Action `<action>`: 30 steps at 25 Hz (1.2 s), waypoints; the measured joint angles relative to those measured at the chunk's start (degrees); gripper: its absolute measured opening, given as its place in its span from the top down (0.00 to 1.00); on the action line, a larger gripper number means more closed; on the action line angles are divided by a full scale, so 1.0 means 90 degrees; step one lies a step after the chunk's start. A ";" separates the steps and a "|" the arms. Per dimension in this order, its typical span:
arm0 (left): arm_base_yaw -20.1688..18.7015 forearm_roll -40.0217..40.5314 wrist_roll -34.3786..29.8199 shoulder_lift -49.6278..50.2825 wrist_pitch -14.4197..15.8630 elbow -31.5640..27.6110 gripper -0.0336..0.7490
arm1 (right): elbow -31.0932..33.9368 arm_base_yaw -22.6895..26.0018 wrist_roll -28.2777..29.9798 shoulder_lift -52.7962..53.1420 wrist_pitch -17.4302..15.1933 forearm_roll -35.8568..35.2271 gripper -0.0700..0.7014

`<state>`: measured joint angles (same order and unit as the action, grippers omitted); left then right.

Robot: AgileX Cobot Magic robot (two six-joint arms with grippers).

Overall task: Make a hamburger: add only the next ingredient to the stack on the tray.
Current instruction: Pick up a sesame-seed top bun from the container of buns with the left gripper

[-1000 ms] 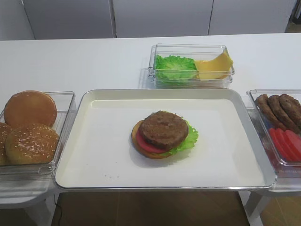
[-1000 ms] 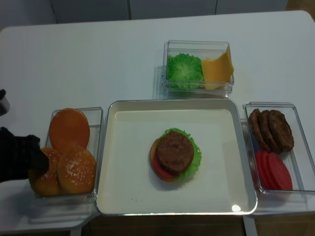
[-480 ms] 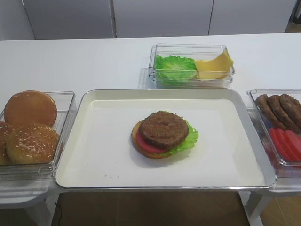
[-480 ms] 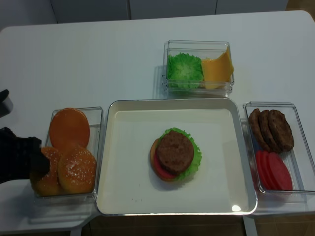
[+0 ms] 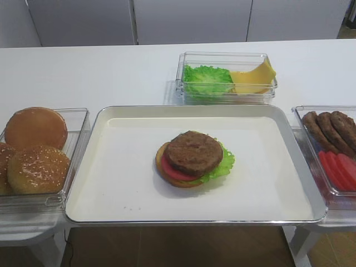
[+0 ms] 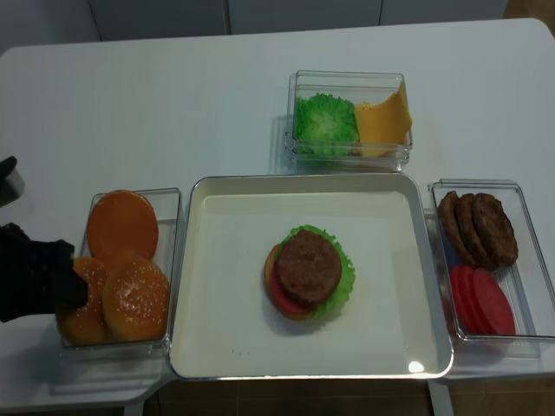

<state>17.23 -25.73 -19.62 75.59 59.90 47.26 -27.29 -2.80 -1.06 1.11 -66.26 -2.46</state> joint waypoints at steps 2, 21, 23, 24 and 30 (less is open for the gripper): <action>0.0000 0.0000 0.0000 0.0000 0.0000 0.0000 0.63 | 0.0000 0.0000 0.0000 0.0000 0.0000 0.0000 0.22; 0.0000 -0.0491 -0.0310 0.0000 0.0139 0.0000 0.71 | 0.0000 0.0000 0.0000 0.0000 0.0000 0.0000 0.22; 0.0000 -0.0491 -0.0310 0.0000 0.0152 0.0000 0.71 | 0.0000 0.0000 0.0000 0.0000 0.0000 0.0000 0.22; 0.0000 -0.0491 -0.0310 -0.0012 0.0164 0.0000 0.71 | 0.0000 0.0000 0.0000 0.0000 0.0000 0.0000 0.22; 0.0000 -0.0470 -0.0334 -0.0390 0.0125 0.0000 0.73 | 0.0000 0.0000 0.0000 0.0000 0.0000 0.0000 0.22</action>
<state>17.23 -29.95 -22.63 72.08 61.02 47.26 -27.29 -2.80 -1.06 1.11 -66.26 -2.46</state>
